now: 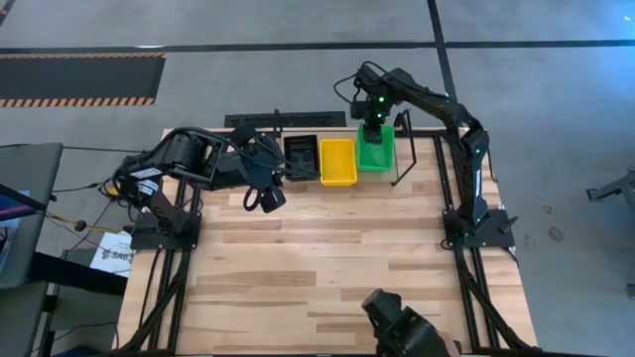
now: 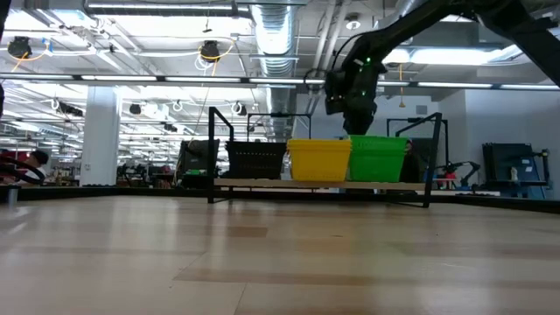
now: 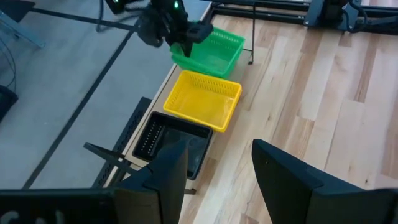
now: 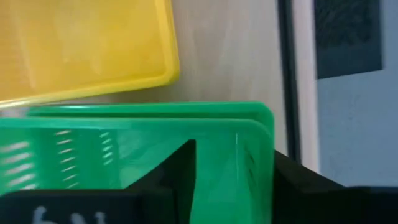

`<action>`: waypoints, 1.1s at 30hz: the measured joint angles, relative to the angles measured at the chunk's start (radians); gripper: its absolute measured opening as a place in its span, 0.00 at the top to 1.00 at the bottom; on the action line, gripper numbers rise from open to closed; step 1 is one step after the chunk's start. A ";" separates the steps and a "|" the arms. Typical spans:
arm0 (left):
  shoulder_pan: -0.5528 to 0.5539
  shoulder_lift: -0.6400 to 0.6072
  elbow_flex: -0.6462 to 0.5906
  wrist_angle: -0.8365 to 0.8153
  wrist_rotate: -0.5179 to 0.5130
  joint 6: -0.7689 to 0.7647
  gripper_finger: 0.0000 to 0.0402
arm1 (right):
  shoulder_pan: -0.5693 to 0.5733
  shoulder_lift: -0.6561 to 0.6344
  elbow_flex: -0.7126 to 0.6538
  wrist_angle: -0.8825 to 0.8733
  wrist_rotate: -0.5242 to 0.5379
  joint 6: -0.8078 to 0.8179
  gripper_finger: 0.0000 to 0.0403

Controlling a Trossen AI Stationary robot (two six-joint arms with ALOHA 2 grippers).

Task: Stack baskets on shelf by color
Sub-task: Stack the green bin on top of the green bin on the shelf, then adjust the stacked bins on the shelf

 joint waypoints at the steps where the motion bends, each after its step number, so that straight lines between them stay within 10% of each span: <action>1: 0.000 0.000 0.000 0.000 0.000 0.000 0.58 | 0.000 -0.015 0.000 0.000 0.000 0.001 0.60; 33: 0.000 0.000 0.000 0.000 0.003 -0.013 0.58 | 0.026 -0.281 0.002 0.017 0.044 0.054 0.49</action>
